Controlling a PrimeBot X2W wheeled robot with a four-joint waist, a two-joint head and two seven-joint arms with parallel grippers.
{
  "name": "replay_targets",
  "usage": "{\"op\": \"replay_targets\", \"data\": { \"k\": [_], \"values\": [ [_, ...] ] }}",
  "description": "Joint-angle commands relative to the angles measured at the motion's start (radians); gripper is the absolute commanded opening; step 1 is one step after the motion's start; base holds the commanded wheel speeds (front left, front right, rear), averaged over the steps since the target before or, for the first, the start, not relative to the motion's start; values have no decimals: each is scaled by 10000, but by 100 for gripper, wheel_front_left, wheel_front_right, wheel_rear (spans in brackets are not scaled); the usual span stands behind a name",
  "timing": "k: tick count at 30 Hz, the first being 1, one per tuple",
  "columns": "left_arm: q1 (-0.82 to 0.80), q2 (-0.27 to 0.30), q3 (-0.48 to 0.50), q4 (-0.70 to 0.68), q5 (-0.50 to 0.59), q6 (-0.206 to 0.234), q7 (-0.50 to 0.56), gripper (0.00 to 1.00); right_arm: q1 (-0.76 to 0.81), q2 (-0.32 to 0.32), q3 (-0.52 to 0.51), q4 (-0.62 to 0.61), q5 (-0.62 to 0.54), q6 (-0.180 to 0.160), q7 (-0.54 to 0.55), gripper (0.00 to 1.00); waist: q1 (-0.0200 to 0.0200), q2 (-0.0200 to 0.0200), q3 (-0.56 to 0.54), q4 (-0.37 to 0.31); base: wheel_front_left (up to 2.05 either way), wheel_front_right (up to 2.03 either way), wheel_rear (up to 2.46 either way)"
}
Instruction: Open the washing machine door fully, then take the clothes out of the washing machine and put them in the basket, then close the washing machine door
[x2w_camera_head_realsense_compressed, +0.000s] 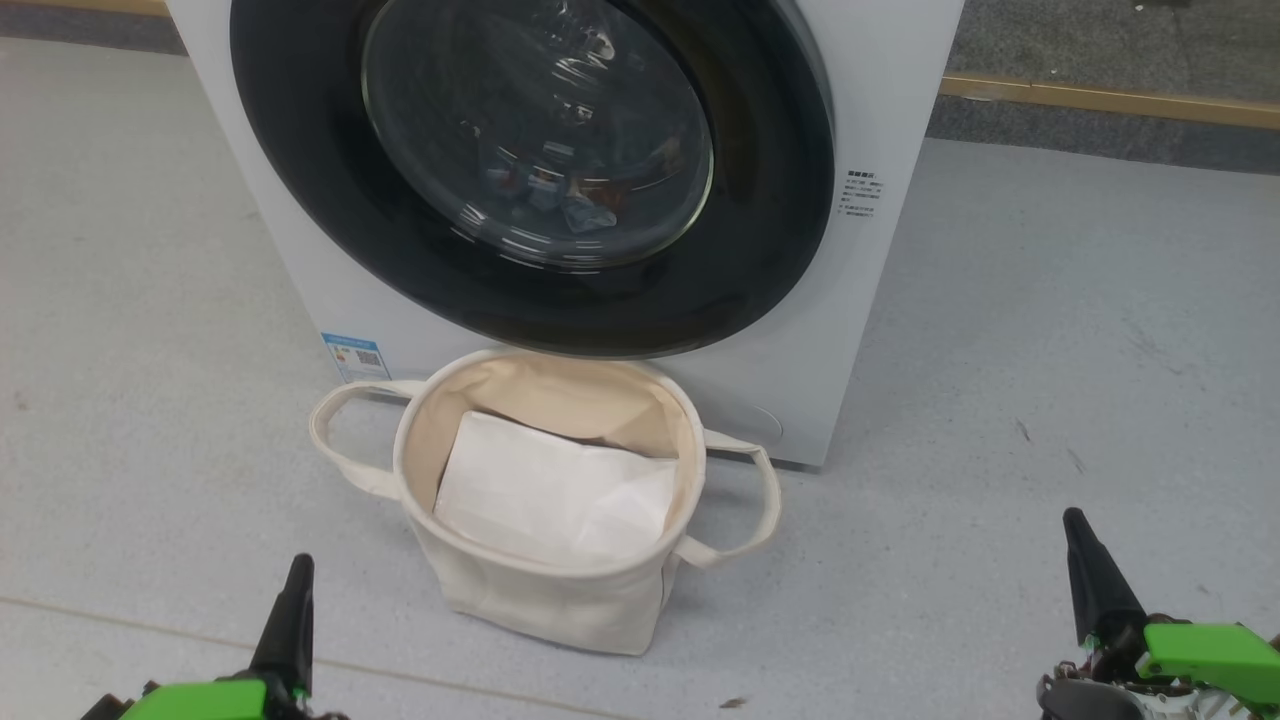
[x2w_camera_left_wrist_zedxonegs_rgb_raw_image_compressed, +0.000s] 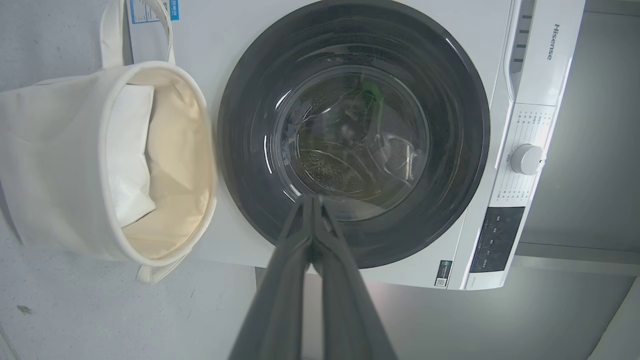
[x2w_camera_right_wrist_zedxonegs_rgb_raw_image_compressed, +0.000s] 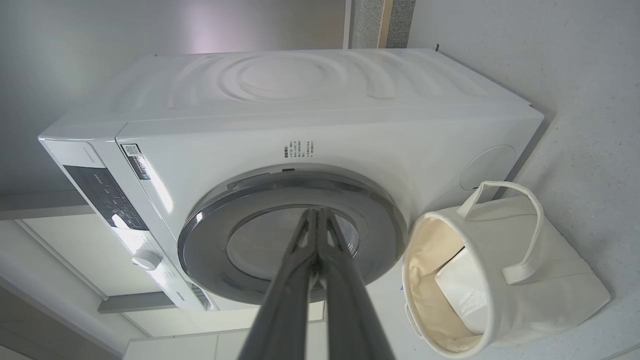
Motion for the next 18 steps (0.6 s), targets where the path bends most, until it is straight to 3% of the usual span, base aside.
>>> {"op": "replay_targets", "data": {
  "k": [1,18],
  "values": [
    [-439,64,338,-361,-31,-71,80,0,-485,-62,198,-313,-35,2,76,0,0,0,0,0,0,0,0],
    [-438,64,338,-361,-31,-71,80,0,-485,-62,199,-313,-34,2,75,0,0,0,0,0,0,0,0]
  ]
}}
